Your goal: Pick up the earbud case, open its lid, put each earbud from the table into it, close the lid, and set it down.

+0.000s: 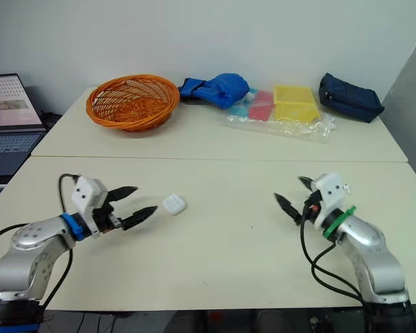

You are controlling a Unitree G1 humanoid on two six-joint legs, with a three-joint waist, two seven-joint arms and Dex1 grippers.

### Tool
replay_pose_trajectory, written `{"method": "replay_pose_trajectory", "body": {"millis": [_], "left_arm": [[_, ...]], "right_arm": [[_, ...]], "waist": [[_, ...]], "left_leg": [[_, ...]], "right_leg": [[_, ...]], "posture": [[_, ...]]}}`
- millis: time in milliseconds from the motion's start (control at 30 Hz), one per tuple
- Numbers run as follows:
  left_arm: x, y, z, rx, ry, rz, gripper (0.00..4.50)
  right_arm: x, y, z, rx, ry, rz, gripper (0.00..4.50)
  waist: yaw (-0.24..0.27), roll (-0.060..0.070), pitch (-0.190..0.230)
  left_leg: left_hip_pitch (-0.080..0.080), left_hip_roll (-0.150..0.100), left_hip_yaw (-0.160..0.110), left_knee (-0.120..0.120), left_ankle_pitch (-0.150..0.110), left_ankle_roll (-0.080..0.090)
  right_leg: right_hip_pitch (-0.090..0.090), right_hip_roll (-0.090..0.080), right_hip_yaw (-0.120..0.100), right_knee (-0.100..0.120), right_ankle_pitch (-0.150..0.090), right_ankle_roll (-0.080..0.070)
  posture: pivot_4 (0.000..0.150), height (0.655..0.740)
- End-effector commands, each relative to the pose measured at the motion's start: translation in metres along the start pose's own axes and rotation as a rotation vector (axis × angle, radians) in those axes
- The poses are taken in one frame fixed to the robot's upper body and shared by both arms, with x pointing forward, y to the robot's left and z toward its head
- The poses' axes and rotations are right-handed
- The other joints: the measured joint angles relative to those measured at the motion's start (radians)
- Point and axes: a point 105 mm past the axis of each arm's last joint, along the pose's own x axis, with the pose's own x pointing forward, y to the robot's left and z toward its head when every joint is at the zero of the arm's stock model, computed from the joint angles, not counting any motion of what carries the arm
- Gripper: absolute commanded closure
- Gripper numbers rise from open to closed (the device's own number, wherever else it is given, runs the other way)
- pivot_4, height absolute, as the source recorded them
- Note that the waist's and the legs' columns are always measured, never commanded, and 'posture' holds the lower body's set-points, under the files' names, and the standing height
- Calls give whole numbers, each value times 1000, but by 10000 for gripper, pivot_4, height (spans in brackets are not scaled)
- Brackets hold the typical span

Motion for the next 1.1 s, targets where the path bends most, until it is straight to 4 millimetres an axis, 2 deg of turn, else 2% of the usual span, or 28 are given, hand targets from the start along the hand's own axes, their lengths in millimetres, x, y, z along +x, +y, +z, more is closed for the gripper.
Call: {"method": "replay_pose_trajectory", "body": {"millis": [33, 167, 267, 400, 667, 800, 900, 1000, 1033, 1100], "left_arm": [[7, 3, 1, 33, 30, -23, 226], [18, 8, -4, 32, 49, -32, 226], [25, 12, -15, 67, 111, -25, 226], [31, 11, -17, 22, 82, -27, 226], [35, -3, -27, 13, 93, -47, 226], [40, 1, -30, 34, 86, -26, 226], [44, 7, -27, 35, 69, -4, 6321], [46, 7, -30, 33, 76, -8, 15548], [46, 6, -30, 33, 77, -10, 17382], [45, 5, -32, 30, 81, -11, 17382]], "right_arm": [[3, 30, 13, 17, 18, 232, 0], [9, 46, 26, 26, 19, 343, 0], [12, 55, 32, 12, 20, 396, 0], [14, 56, 37, -7, 15, 398, 0], [11, 54, 41, -4, 11, 381, 0], [9, 51, 42, -12, 19, 370, 0], [8, 52, 41, -25, 27, 370, 0], [7, 49, 41, -19, 27, 357, 0], [7, 49, 40, -19, 27, 354, 0], [6, 48, 40, -15, 27, 351, 0]], "waist": [[0, 0, 0], [1, 0, 0], [1, 0, 0], [2, -1, 0], [1, -1, 0], [2, -1, 0], [2, -1, 0], [2, -1, 0], [2, -1, 0], [2, -1, 0]], "left_leg": [[0, 0, 0, 0, 0, 0], [-4, 0, -1, -1, 0, 0], [-8, 0, -2, 0, 0, 0], [-15, 0, -3, 2, 0, 0], [-15, -1, -2, 4, 0, 0], [-15, -1, -2, 5, 0, 0], [-14, -1, -2, 5, 0, 0], [-14, -1, -1, 6, 0, 1], [-14, -1, -1, 6, 0, 1], [-14, -1, -1, 6, 0, 0]], "right_leg": [[0, 0, 0, 0, 2, 4], [-3, 2, -3, 0, 2, 5], [-6, 2, -3, 1, 2, 5], [-12, 4, -3, 1, 3, 7], [-12, 4, -3, 2, 3, 8], [-12, 4, -3, 4, 4, 9], [-12, 4, -3, 4, 4, 9], [-12, 4, -3, 5, 4, 9], [-12, 4, -3, 5, 4, 9], [-12, 4, -3, 5, 4, 9]], "posture": [[1500, 7400], [1500, 7400], [1500, 7400], [1500, 7400], [1500, 7400], [1500, 7400], [1500, 7400], [1500, 7400], [1500, 7400], [1500, 7400]]}}
